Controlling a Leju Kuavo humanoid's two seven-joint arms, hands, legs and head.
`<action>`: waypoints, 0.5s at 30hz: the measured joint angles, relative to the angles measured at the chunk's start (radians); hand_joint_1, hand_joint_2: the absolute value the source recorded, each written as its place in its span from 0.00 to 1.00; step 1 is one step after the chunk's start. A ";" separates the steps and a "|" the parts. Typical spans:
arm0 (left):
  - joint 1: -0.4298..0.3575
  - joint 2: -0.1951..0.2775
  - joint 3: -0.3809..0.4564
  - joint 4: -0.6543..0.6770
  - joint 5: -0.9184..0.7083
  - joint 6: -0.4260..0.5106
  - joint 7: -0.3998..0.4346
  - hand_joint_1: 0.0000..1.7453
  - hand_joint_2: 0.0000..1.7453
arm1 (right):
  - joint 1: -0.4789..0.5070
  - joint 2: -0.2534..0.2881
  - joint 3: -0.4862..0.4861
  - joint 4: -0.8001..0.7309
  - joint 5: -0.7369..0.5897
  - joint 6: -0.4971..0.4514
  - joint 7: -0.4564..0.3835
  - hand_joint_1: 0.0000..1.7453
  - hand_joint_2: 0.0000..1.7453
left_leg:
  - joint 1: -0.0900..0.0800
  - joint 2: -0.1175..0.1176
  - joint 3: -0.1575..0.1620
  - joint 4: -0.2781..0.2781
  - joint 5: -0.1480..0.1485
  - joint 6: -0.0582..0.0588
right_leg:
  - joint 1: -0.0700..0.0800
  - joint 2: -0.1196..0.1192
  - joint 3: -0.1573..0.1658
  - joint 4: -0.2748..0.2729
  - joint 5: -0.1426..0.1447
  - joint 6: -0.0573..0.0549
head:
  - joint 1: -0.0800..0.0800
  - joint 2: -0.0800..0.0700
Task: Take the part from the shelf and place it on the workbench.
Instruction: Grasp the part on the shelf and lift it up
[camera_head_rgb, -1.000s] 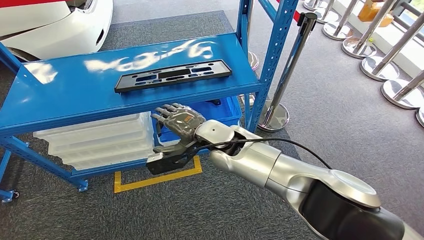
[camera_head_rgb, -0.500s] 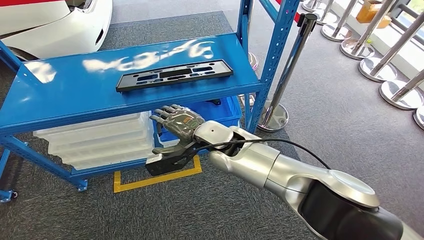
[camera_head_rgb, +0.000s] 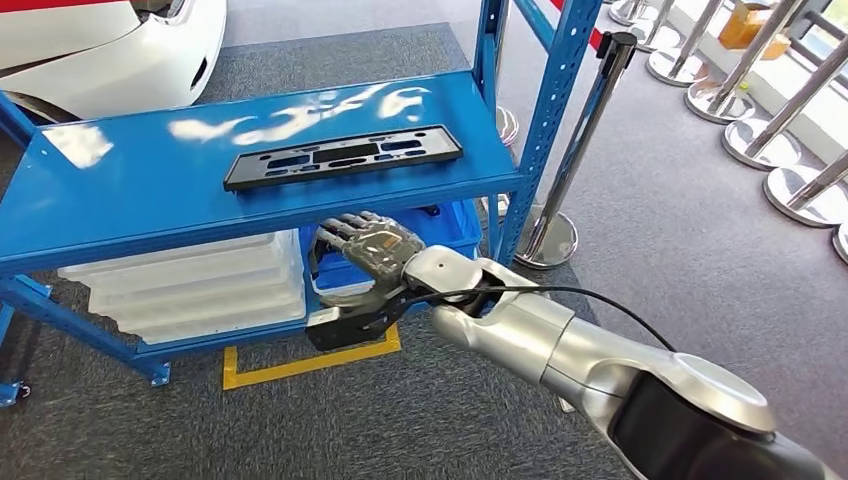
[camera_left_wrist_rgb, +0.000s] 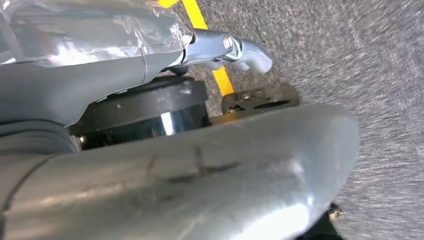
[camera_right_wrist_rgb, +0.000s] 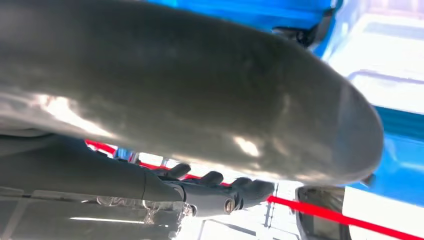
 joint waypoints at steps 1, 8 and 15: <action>0.000 0.000 0.000 0.000 0.000 0.000 0.000 0.00 0.00 | 0.001 -0.001 0.000 0.000 0.000 0.000 0.001 0.00 0.00 | -0.001 0.002 0.003 0.005 -0.003 -0.006 | 0.002 0.002 0.002 -0.006 -0.012 -0.010 | 0.000 0.000; -0.004 -0.001 0.000 0.004 -0.002 0.000 0.000 0.00 0.00 | 0.000 -0.003 -0.001 0.001 -0.001 -0.002 0.002 0.00 0.00 | 0.002 -0.010 -0.162 0.290 -0.098 -0.024 | 0.001 0.022 0.051 -0.011 -0.046 -0.048 | -0.041 0.000; 0.001 -0.001 0.000 0.008 0.001 0.000 0.001 0.00 0.00 | 0.005 -0.002 -0.001 0.001 -0.002 0.000 0.004 0.00 0.00 | -0.015 -0.015 -0.166 0.052 0.103 0.011 | 0.008 0.035 0.113 -0.011 -0.094 -0.037 | -0.060 0.000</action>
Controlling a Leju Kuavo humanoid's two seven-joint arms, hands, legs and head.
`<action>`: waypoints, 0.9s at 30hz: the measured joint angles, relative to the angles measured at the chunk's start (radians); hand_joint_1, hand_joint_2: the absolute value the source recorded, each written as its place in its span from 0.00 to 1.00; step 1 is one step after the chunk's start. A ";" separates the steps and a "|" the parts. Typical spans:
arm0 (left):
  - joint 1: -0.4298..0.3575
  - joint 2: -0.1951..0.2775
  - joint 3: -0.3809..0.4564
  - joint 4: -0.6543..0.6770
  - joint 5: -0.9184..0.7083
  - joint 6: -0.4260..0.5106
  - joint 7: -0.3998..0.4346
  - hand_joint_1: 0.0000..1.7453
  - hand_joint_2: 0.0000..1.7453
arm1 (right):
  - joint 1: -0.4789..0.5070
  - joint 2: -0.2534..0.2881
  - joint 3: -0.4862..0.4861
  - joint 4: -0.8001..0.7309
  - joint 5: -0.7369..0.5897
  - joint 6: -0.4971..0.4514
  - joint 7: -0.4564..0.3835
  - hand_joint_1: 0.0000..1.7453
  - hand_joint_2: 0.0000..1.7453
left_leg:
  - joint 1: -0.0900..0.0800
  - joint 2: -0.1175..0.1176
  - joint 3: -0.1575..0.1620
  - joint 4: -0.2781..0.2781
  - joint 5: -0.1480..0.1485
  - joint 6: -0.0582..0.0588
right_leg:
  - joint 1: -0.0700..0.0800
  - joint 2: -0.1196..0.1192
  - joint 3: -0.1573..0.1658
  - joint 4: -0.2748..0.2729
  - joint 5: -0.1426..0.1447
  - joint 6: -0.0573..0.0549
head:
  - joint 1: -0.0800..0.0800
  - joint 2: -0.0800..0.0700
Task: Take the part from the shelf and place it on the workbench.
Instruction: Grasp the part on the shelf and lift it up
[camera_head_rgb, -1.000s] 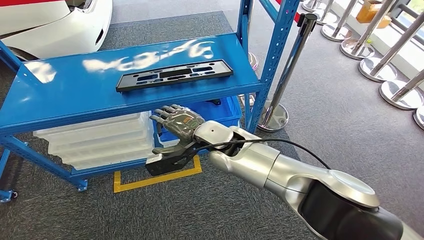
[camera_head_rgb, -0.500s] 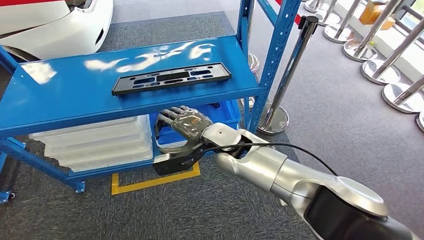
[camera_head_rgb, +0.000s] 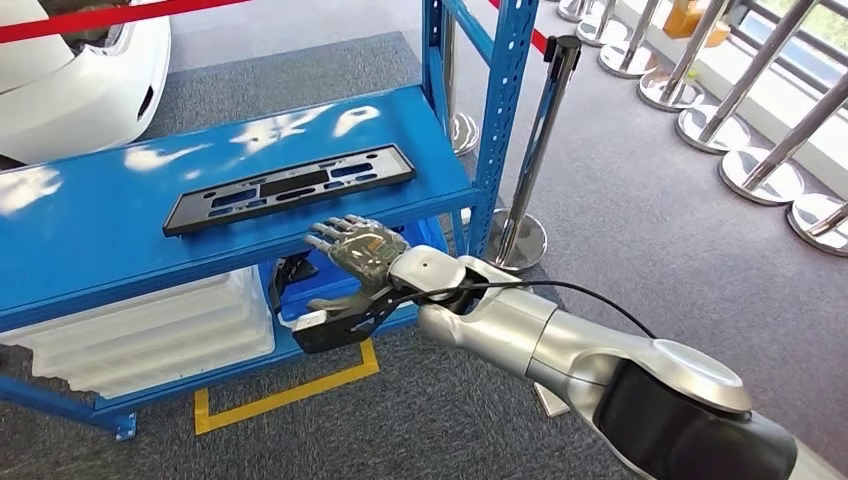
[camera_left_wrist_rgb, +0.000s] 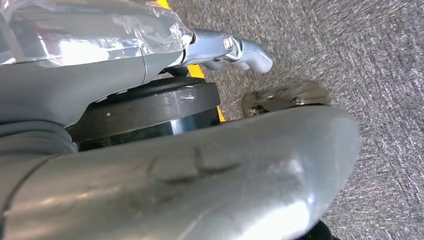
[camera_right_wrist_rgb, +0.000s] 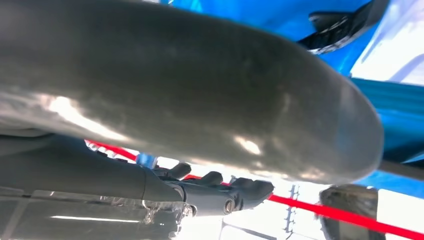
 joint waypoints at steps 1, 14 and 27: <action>0.001 0.000 0.000 0.000 0.001 0.000 0.000 0.00 0.00 | 0.000 0.000 0.000 0.000 0.000 0.000 0.000 0.00 0.00 | -0.001 0.001 0.002 -0.013 -0.008 0.006 | 0.000 0.000 0.002 0.002 0.000 0.006 | 0.001 0.000; 0.002 -0.004 0.000 0.000 0.004 0.006 0.002 0.00 0.00 | -0.002 -0.003 -0.001 0.000 -0.004 0.006 -0.002 0.00 0.00 | 0.006 0.000 0.113 -0.040 -0.070 0.018 | 0.004 -0.022 -0.113 0.028 0.088 0.021 | 0.052 0.000; 0.004 -0.004 0.001 0.006 0.008 0.012 0.001 0.00 0.00 | -0.001 -0.003 -0.001 -0.001 -0.005 0.008 -0.002 0.00 0.00 | 0.023 0.000 -0.037 0.134 -0.063 -0.047 | -0.011 -0.013 -0.014 -0.023 0.031 -0.007 | 0.013 0.000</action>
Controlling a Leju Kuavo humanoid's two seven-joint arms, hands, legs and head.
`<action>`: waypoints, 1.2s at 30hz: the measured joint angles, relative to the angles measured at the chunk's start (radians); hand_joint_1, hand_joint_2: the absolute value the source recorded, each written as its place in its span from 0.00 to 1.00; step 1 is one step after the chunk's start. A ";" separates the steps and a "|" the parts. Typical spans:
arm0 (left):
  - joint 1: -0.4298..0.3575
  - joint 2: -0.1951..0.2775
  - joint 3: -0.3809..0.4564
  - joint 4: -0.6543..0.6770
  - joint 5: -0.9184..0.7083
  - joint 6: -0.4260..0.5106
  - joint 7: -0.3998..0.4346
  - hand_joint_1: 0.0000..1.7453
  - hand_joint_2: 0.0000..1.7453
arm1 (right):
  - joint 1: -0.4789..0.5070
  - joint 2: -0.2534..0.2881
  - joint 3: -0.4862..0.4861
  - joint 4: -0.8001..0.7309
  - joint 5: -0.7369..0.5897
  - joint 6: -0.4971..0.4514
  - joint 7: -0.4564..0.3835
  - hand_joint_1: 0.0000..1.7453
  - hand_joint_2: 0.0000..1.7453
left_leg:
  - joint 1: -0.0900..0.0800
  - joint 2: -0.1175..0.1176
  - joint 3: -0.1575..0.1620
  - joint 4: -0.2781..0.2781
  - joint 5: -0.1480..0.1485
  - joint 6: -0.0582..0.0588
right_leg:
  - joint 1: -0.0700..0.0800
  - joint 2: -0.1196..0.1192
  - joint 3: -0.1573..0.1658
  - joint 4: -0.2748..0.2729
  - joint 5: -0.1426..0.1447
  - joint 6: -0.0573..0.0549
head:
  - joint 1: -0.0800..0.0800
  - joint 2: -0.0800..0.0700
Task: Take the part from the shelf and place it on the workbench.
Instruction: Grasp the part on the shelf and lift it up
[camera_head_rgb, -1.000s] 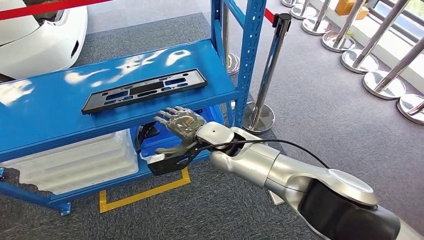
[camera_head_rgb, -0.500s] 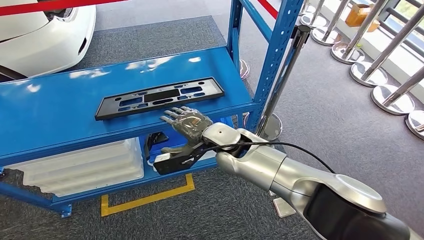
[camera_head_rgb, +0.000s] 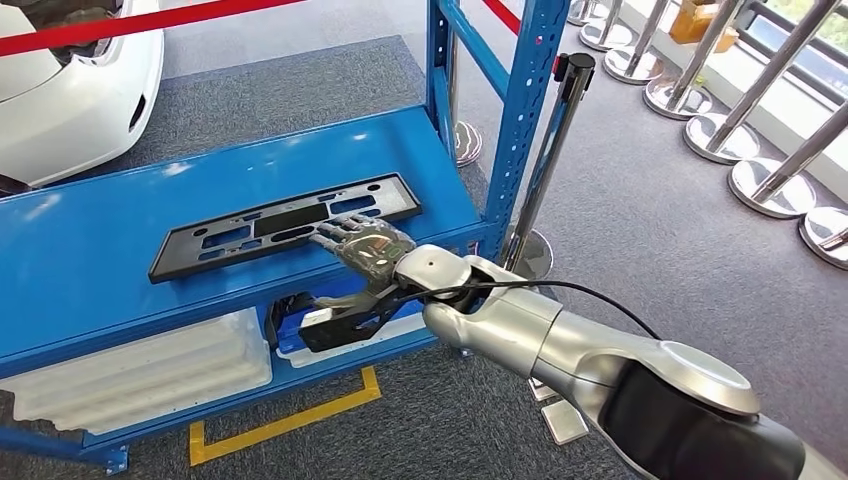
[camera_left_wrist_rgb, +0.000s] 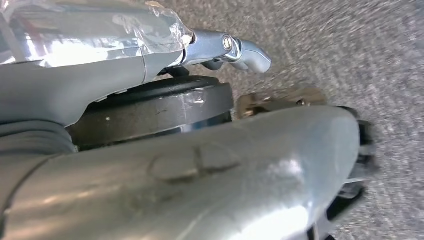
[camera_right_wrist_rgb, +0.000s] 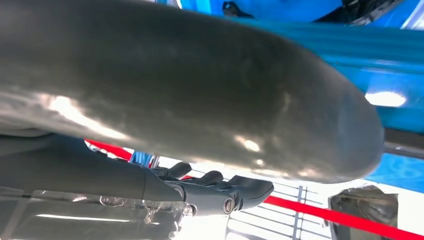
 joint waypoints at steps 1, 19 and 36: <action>0.000 0.000 0.000 0.000 0.001 0.000 0.000 0.00 0.00 | 0.000 0.000 0.000 0.000 0.000 0.001 0.000 0.00 0.00 | 0.002 0.000 0.014 -0.060 0.039 -0.003 | -0.002 0.001 0.009 0.003 -0.009 0.006 | -0.003 0.000; -0.001 -0.007 0.001 0.001 0.004 -0.001 0.006 0.00 0.00 | 0.001 0.000 0.000 -0.001 -0.001 0.006 -0.001 0.00 0.00 | -0.024 -0.010 0.147 -0.166 -0.017 0.063 | 0.030 -0.005 -0.107 0.019 0.076 -0.006 | 0.048 0.000; 0.002 -0.006 0.002 0.007 0.021 0.000 0.006 0.00 0.00 | 0.004 0.008 0.000 0.000 -0.015 0.014 -0.020 0.00 0.00 | -0.003 -0.013 0.018 -0.143 0.083 0.029 | 0.006 0.003 -0.001 0.015 -0.022 0.023 | 0.003 0.000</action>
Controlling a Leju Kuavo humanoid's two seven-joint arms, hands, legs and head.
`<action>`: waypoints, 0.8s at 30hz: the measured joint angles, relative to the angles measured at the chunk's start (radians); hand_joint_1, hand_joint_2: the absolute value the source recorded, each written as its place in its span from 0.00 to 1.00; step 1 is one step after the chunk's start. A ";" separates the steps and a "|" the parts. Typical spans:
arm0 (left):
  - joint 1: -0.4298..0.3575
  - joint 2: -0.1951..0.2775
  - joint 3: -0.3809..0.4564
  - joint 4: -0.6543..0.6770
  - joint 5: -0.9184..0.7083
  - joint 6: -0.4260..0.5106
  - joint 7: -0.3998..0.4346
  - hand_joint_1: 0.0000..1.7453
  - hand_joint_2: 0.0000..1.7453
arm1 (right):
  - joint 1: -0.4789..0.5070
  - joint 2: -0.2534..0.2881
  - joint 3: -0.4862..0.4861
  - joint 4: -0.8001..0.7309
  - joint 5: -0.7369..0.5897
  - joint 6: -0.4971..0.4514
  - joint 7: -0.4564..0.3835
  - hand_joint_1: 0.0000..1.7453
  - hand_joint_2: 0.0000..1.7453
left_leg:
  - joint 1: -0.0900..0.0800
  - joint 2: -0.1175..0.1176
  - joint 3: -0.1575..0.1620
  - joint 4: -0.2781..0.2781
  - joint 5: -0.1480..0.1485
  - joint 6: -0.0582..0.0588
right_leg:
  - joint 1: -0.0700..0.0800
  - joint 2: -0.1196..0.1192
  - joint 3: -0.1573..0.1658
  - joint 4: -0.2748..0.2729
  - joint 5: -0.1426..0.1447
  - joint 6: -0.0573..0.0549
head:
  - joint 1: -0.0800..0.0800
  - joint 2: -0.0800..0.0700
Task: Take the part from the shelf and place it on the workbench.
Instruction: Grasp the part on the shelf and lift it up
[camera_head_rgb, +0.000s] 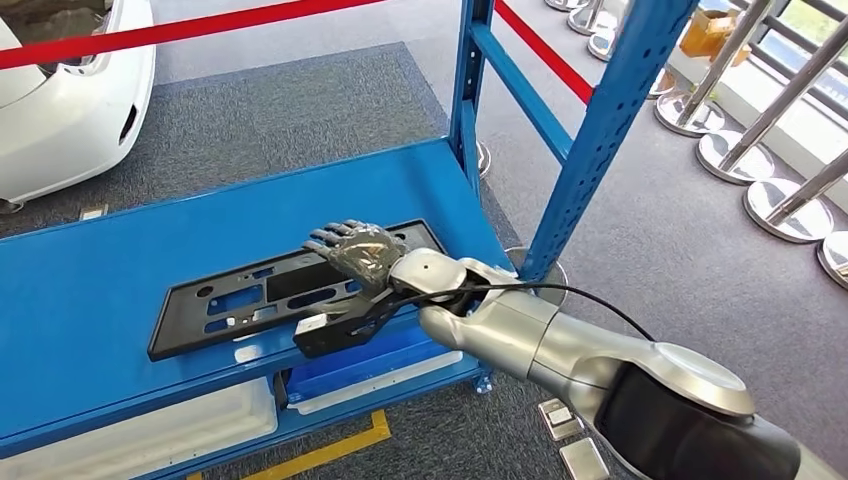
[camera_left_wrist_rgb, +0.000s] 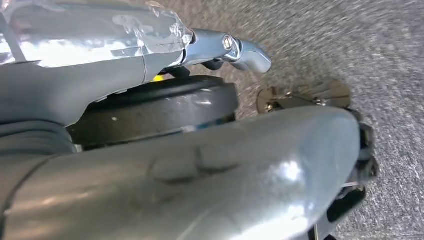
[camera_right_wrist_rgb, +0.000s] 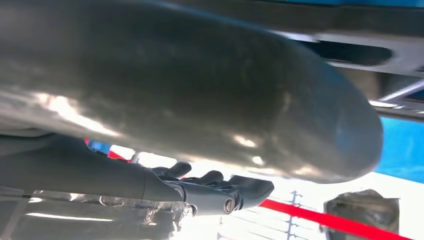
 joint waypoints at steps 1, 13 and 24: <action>0.000 0.000 0.000 0.000 0.002 -0.001 -0.001 0.00 0.00 | 0.000 0.000 0.000 0.000 -0.009 0.007 -0.004 0.00 0.00 | 0.000 -0.002 -0.001 -0.001 0.004 0.004 | 0.000 0.000 0.000 0.000 -0.001 -0.001 | 0.005 0.000; -0.002 -0.001 0.001 0.000 -0.003 0.003 -0.001 0.00 0.00 | 0.001 0.010 0.000 0.009 -0.120 0.060 -0.038 0.00 1.00 | -0.005 -0.008 0.000 -0.002 -0.005 0.019 | -0.003 -0.001 0.012 -0.022 -0.002 0.007 | 0.038 0.000; -0.002 -0.001 0.001 0.000 -0.019 -0.003 -0.001 0.00 0.00 | 0.004 0.031 0.000 0.012 -0.218 0.065 -0.059 0.00 1.00 | -0.005 -0.007 0.009 -0.009 0.001 0.018 | -0.004 -0.001 0.016 -0.022 0.001 0.018 | 0.035 0.000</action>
